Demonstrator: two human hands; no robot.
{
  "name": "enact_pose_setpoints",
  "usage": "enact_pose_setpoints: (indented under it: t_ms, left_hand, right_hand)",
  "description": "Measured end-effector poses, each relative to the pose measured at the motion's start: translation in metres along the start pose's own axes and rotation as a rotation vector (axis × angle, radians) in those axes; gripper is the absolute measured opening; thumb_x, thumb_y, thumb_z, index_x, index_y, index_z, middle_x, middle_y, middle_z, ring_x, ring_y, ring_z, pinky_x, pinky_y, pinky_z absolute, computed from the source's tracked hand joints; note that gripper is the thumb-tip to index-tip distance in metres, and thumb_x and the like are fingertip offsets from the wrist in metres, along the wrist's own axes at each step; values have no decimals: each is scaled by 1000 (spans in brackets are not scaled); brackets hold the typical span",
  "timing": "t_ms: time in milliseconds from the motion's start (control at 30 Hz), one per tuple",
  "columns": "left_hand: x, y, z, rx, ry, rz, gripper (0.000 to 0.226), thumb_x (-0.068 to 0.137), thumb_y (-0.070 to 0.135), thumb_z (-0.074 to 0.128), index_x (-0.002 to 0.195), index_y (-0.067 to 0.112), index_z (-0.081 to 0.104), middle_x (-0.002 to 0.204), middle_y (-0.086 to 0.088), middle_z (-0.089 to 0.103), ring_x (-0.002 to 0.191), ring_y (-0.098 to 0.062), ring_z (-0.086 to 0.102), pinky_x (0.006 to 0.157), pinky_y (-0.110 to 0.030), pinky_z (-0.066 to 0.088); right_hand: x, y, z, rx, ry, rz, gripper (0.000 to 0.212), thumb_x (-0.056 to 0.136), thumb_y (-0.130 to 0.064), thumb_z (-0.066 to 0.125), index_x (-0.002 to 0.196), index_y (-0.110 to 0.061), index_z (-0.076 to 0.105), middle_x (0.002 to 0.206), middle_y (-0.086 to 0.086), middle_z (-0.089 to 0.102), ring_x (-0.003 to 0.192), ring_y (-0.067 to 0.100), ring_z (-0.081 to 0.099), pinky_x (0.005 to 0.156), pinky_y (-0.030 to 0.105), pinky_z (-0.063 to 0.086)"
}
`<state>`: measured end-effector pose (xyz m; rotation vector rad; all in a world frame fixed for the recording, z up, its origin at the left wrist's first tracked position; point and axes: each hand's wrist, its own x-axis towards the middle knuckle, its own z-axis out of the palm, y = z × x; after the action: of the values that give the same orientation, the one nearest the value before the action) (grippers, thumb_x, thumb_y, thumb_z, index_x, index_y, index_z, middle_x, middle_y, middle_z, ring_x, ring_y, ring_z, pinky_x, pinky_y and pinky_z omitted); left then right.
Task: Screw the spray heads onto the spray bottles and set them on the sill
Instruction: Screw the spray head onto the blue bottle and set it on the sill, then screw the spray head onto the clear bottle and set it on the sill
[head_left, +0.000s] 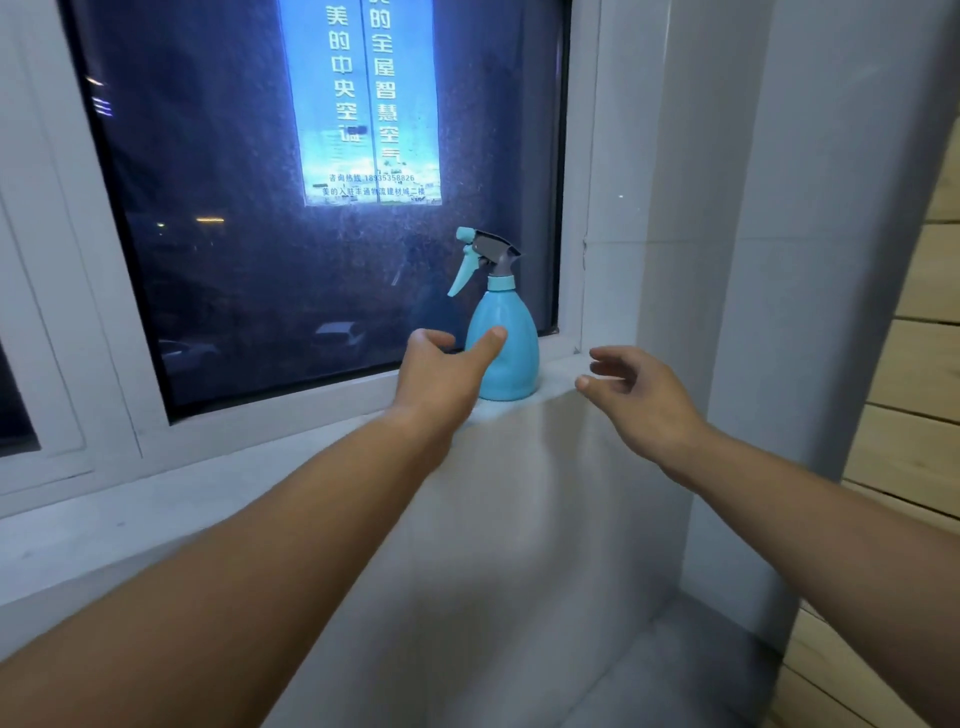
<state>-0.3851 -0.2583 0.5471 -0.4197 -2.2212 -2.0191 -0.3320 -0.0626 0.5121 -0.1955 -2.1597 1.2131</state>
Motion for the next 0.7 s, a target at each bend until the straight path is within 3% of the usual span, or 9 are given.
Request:
enact_pose_setpoints:
  t_ms: [167,267,433,533,633,700]
  left_hand:
    - [-74,-17,32,-20,-251,-41,51,85,55,72,121,23,54,109,1,67,102,-15,70,94,-37,56]
    - [-113,-43,59,-34,-364,-123,44,90,46,70,120,16,57,109,-4,68,102,-18,72,98,-42,55]
    - [-175,-92,106,-33,-522,-257,23,96,35,67,105,17,58,107,-7,64,95,-20,70,82,-35,51]
    - [-223,-133,133,39,-621,-381,38,96,36,67,119,8,58,106,-9,63,102,-27,68,82,-36,49]
    - [-270,-180,154,153,-750,-454,53,94,43,67,135,12,52,121,-8,62,113,-26,65,93,-37,52]
    - [-299,-211,166,216,-814,-500,59,92,47,68,138,15,49,122,-5,60,103,-17,63,81,-29,51]
  right_hand:
    - [-72,16,-40,-15,-25,65,35,88,-26,70,121,-18,62,113,1,67,97,15,66,66,7,50]
    - [-118,30,-68,-84,-25,96,30,88,-25,71,116,-15,66,105,2,69,92,11,66,70,4,48]
    - [-196,72,-111,-142,12,218,23,87,-17,72,108,-9,69,97,6,71,87,15,66,74,7,48]
    - [-251,113,-132,-146,35,359,20,87,-16,72,105,-9,69,86,3,67,70,5,61,67,8,48]
    - [-302,162,-146,-174,90,520,20,86,-21,73,103,-11,69,80,-2,64,67,8,57,69,21,47]
    - [-336,195,-154,-188,128,634,23,87,-26,72,104,-11,69,80,-2,64,67,13,57,62,22,46]
